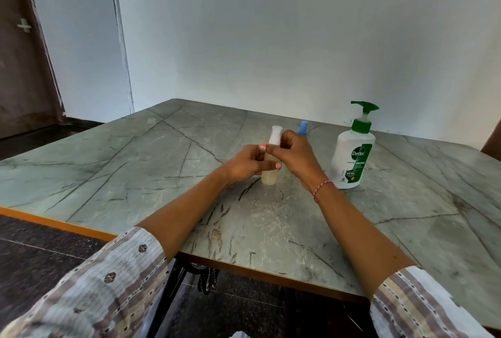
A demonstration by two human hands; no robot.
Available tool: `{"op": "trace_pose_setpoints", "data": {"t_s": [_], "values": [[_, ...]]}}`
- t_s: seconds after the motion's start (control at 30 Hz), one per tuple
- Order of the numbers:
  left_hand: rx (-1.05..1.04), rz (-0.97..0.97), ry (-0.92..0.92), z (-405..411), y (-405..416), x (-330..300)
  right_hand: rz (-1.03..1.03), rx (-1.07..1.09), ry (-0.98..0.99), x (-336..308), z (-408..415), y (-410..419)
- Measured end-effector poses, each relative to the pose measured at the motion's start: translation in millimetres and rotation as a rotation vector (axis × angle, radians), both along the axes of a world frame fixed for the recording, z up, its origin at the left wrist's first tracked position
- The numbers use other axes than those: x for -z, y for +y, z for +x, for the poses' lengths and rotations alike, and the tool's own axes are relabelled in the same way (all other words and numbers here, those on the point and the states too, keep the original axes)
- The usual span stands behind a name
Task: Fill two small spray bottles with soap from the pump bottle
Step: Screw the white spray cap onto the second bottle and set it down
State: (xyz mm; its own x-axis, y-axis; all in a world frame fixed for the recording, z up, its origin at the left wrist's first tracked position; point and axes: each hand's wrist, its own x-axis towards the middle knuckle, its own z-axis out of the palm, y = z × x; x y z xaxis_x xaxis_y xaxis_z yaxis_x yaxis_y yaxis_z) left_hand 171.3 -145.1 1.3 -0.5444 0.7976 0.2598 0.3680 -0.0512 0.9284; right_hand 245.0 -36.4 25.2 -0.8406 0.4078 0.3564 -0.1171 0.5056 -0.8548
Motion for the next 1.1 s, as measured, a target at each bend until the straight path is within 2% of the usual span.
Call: {"op": "trace_pose_setpoints", "data": {"t_s": [0.13,0.2,0.3,0.37,0.5,0.67,0.97,1.1], "values": [[0.003,-0.020,0.002,0,1,0,-0.264,-0.230,-0.116,-5,5,15],[0.007,-0.021,-0.008,0,1,0,-0.207,-0.223,-0.063,-4,6,17],[0.003,-0.004,-0.029,-1,1,0,-0.072,-0.071,0.051,1,2,12],[-0.005,-0.012,-0.034,-1,1,0,-0.089,-0.027,0.085,4,-1,10],[0.009,-0.040,-0.065,-3,0,0,-0.158,-0.198,-0.071,2,2,16],[0.002,-0.054,-0.079,-3,-1,-3,-0.185,-0.267,-0.076,3,3,13],[-0.074,0.000,0.079,-2,0,-1,-0.142,-0.062,0.137,12,-3,-2],[-0.156,0.011,0.158,-1,1,0,-0.094,-0.029,0.099,10,-5,-3]]}}
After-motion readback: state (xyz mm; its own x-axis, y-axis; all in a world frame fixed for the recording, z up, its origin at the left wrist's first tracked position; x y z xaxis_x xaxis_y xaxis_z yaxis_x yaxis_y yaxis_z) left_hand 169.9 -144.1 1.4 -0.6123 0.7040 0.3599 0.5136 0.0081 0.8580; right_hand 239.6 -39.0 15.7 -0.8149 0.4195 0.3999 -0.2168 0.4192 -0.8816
